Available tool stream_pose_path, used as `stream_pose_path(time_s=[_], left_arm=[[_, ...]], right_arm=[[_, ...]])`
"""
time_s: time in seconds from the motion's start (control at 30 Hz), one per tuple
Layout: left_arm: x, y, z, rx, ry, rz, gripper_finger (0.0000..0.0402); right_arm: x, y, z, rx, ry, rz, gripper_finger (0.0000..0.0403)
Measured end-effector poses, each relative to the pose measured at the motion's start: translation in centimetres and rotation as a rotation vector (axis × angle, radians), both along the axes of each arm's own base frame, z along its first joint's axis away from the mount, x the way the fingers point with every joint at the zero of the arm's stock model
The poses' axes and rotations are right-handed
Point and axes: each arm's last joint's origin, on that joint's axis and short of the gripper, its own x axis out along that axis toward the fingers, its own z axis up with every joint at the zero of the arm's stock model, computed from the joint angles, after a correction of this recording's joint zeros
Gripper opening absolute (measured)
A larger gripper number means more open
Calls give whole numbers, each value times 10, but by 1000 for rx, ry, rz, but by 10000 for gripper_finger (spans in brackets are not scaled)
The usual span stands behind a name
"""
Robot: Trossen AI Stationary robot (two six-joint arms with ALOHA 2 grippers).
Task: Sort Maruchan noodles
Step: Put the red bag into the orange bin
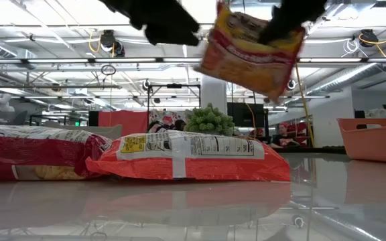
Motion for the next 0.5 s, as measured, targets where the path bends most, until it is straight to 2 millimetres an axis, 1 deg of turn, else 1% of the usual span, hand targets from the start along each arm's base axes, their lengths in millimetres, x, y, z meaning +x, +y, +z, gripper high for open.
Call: stream_pose_path(time_s=[0.13,0.27,0.37,0.5], left_arm=[[-18,5,19,-4,5,25,269],[-30,8,29,-12,5,50,271],[-33,9,33,-22,-2,60,271],[-34,9,31,-23,15,63,271]], right_arm=[[-21,-4,5,93,83,-49,113],[-46,-10,15,187,154,-69,114],[-67,-15,23,248,194,-80,110],[-93,-22,32,333,235,-107,110]])
